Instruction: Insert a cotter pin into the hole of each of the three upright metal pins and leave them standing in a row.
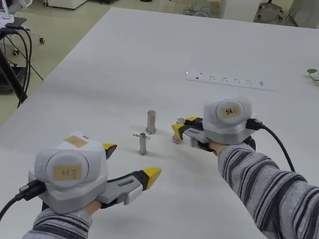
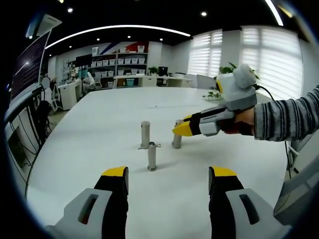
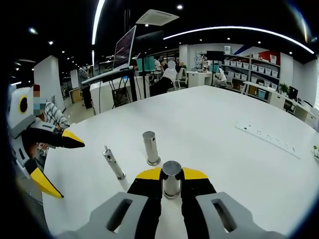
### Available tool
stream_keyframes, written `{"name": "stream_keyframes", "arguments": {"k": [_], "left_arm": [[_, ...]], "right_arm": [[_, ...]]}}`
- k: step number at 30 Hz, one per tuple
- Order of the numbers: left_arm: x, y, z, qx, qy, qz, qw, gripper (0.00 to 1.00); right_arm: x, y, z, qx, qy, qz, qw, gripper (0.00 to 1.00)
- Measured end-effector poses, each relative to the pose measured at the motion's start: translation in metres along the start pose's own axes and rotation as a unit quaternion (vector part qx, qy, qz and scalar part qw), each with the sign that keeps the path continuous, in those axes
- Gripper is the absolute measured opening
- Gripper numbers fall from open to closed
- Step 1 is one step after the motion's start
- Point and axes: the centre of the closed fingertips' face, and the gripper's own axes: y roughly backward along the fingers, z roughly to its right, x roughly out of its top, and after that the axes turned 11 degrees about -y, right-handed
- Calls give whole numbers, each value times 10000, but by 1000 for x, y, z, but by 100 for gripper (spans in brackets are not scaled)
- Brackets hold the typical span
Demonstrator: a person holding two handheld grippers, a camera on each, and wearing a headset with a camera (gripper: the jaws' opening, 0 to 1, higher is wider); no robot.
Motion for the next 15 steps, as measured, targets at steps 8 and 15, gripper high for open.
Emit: {"name": "stream_keyframes", "arguments": {"k": [8, 15], "left_arm": [[2, 4, 4, -25, -47, 9, 10000, 64], [4, 8, 7, -37, -70, 35, 10000, 64]], "right_arm": [[-13, 21, -10, 150, 83, -65, 9998, 8], [-25, 39, -23, 187, 154, -90, 9997, 8]]}}
